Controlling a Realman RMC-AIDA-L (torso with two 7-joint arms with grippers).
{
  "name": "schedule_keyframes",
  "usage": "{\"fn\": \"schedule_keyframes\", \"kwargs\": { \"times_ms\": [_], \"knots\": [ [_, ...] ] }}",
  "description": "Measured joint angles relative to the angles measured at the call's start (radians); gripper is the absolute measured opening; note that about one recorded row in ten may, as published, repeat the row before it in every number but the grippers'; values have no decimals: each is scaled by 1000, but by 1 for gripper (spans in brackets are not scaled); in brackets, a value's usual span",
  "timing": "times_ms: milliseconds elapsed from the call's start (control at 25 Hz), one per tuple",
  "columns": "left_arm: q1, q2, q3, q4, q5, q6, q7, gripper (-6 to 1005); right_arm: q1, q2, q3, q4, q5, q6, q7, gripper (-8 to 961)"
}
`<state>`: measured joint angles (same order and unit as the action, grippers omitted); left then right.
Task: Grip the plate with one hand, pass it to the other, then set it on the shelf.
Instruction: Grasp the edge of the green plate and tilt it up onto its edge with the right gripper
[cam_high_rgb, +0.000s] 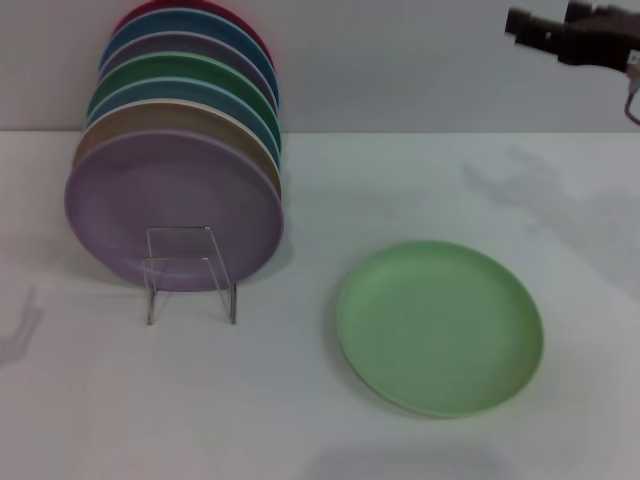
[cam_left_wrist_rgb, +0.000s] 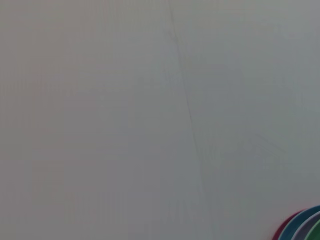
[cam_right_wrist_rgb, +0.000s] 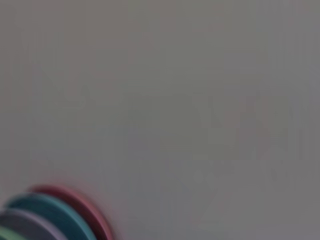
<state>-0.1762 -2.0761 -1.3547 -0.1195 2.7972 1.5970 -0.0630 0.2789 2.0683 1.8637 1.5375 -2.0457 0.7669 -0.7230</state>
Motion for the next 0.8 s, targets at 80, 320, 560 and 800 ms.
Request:
{"fn": "schedule_keyframes", "kwargs": {
  "times_ms": [80, 320, 560, 800],
  "knots": [
    [-3, 0, 0, 0, 0, -5, -3, 853, 42, -8, 11, 28, -191, 114, 199, 824],
    [-9, -1, 2, 0, 0, -11, 0, 852, 178, -39, 103, -54, -376, 528, 402, 824],
    [-12, -2, 4, 0, 1, -14, 0, 851, 266, -49, 140, -151, -496, 679, 399, 823],
    [-17, -2, 8, 0, 1, -14, 0, 851, 334, -48, 132, -305, -540, 699, 363, 818]
  ]
}}
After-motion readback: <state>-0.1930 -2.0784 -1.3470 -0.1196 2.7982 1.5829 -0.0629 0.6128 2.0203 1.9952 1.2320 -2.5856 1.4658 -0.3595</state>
